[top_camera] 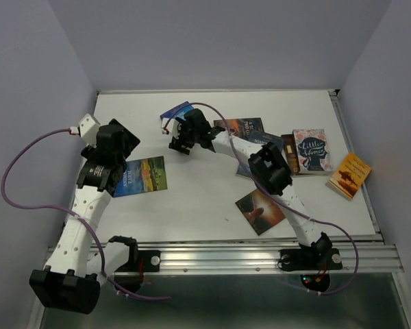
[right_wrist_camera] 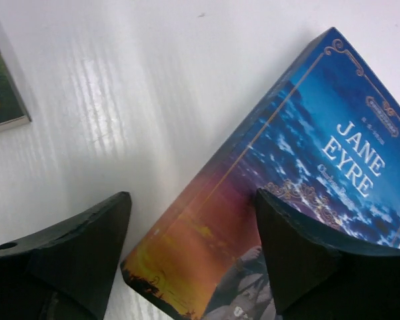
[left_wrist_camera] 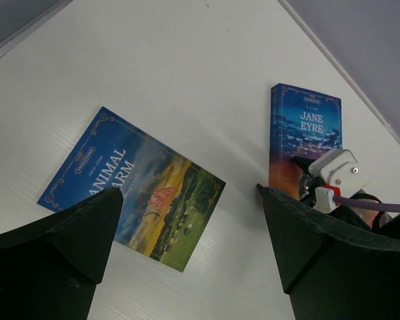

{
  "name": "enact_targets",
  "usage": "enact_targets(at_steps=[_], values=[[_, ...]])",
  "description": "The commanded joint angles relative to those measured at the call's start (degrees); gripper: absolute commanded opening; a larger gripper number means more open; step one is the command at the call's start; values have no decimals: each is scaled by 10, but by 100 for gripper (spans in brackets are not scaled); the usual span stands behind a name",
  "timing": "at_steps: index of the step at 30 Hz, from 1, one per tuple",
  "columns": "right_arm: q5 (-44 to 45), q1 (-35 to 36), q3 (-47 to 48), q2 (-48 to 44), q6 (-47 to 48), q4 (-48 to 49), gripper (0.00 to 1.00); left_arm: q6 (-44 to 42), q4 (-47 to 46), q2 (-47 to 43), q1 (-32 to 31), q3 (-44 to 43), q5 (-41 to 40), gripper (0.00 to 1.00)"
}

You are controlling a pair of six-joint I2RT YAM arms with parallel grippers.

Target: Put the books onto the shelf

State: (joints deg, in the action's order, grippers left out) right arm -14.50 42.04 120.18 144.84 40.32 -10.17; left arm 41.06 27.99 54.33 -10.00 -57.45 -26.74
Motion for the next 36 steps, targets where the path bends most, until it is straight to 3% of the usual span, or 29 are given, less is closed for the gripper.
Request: enact_targets(at_steps=[1,4,6,10,13,15,19,25,36], values=[[10,1,16,-2,-43,-58,100,6,-43,18,2,-29,14,99],[60,1,9,-35,-141,-37,100,14,-86,48,2,-35,20,99],[70,1,-48,-85,-193,3,100,2,-143,83,2,-44,20,99],[145,1,-202,-176,-304,122,100,-85,-228,188,2,-109,61,99],[244,1,-247,-210,-413,127,100,-195,-276,291,4,-181,111,99],[244,1,-271,-221,-470,122,100,-262,-268,370,14,-259,191,99],[205,1,-266,-204,-537,116,100,-311,-258,489,42,-372,297,99],[222,1,-241,-177,-582,104,100,-374,-144,679,52,-605,372,99],[204,-17,-243,-148,-633,103,100,-386,-106,847,51,-750,454,99]])
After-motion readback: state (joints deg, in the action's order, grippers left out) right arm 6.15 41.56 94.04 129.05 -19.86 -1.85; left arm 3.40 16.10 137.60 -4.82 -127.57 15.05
